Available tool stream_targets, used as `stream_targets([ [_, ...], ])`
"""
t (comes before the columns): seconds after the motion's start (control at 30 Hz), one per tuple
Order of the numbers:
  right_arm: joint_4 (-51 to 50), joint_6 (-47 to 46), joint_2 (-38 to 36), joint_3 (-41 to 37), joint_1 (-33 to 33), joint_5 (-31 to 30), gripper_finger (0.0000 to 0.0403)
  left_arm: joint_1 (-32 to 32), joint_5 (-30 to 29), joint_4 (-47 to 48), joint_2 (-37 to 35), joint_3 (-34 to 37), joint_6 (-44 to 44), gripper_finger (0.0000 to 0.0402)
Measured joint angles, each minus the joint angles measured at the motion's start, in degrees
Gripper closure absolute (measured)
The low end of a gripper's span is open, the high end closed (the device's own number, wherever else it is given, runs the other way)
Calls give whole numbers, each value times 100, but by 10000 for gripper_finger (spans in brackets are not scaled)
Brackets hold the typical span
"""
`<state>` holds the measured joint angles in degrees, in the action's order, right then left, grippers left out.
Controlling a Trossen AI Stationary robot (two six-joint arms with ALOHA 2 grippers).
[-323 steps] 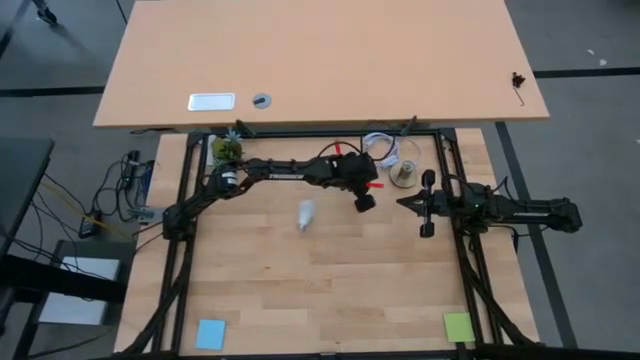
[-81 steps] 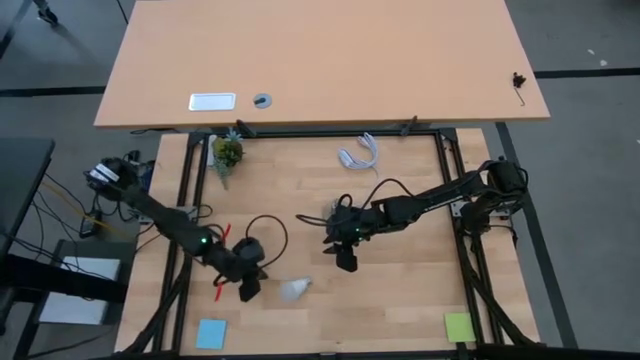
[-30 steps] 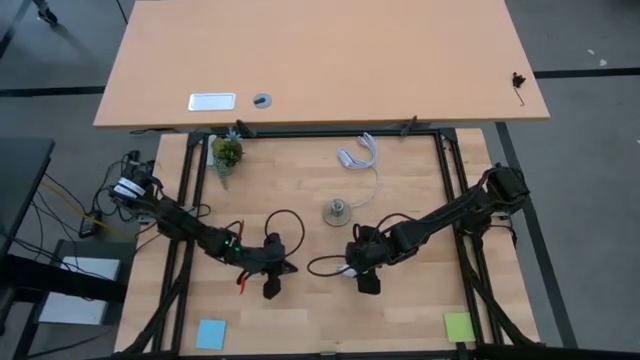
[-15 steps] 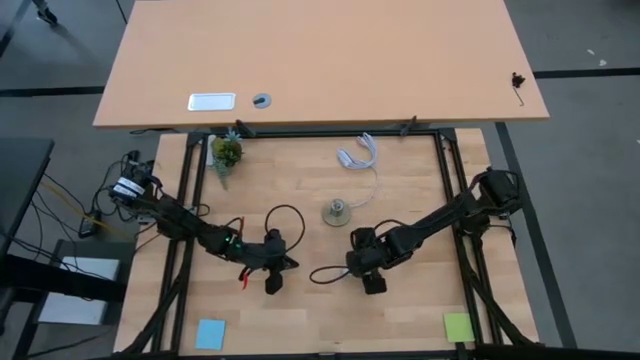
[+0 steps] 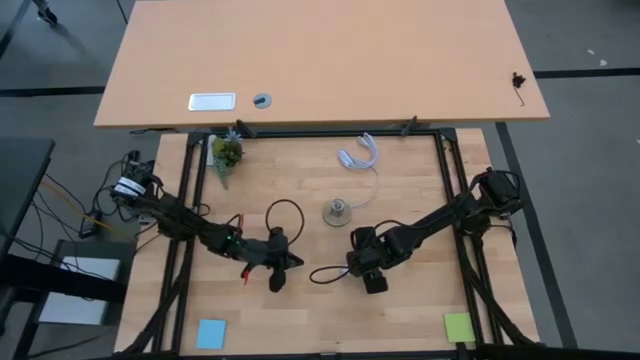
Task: Screw lightbulb
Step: Insert the lightbulb into the lamp socket
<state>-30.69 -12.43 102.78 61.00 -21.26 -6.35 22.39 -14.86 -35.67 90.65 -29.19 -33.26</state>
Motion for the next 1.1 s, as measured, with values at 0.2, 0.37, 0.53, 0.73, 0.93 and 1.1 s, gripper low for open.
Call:
stream_targets([
  [0.2,-739,5,-4,673,2,-322,104,-28,3,-301,0,-36,-7,323],
  [0.37,-1395,101,-4,1515,58,-866,114,-32,-25,-381,0,-367,63,267],
  [0.53,-1865,484,-11,2251,112,-1206,104,-32,38,-358,0,-784,292,226],
  [0.73,-1888,984,-13,2585,116,-1210,107,-145,59,227,0,-1214,315,198],
  [0.93,-1884,1116,-13,2585,116,-1208,110,-325,36,845,0,-1454,459,183],
  [1.1,-1872,1117,-13,2585,116,-1207,104,-349,16,967,2,-1462,901,182],
])
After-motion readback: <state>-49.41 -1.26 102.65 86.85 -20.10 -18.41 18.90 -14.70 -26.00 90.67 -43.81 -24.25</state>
